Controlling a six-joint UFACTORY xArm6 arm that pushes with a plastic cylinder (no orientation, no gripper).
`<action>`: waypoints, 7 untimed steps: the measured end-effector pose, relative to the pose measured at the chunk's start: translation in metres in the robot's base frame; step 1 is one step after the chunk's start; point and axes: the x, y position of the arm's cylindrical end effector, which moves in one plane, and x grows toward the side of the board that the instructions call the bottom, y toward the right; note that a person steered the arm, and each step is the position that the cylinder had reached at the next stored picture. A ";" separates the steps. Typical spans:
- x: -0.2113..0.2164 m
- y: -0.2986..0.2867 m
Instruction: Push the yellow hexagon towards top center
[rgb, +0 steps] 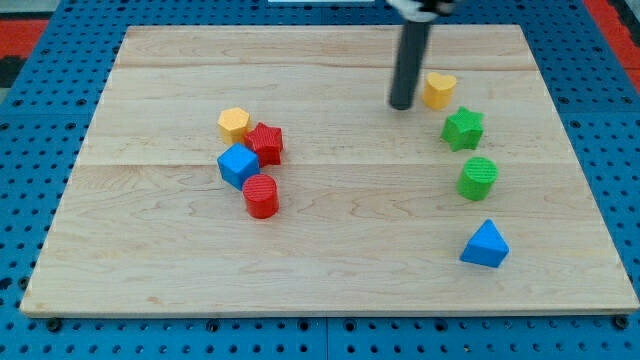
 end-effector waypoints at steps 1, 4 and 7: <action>0.000 -0.121; 0.077 -0.225; 0.033 -0.221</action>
